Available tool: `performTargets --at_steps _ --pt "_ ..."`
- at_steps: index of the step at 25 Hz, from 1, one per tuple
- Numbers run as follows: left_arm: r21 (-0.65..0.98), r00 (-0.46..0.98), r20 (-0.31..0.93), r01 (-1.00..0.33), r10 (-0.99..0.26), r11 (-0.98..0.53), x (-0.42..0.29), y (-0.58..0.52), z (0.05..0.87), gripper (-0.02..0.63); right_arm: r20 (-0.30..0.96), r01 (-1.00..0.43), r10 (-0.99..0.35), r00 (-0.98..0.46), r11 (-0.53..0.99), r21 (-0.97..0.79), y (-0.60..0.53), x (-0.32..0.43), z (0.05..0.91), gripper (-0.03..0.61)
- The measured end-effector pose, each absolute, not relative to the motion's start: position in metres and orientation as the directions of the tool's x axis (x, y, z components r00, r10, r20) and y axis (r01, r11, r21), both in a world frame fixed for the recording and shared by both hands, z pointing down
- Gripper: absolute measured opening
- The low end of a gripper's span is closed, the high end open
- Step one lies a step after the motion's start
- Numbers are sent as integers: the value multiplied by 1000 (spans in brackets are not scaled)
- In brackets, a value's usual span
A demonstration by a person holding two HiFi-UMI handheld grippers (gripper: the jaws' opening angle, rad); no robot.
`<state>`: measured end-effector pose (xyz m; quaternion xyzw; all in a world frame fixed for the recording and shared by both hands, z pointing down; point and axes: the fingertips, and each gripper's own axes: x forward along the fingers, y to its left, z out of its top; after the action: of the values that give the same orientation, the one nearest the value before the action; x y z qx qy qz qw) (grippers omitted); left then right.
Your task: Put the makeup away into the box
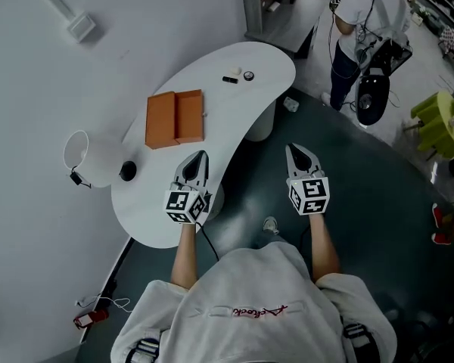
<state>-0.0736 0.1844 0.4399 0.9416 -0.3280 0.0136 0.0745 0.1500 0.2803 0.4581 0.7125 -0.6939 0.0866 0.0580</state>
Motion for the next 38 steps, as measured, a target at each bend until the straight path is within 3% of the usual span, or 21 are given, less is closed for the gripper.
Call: performTargets --at_steps 15,38 --pt "140 743 115 -669 -659 -730 0 117 456 11 246 -995 -966 -73 56 -77 200 214 482 20" --pt "263 801 55 -588 -596 -765 50 -31 467 11 251 -1000 -968 3 0 14 49 234 462 20"
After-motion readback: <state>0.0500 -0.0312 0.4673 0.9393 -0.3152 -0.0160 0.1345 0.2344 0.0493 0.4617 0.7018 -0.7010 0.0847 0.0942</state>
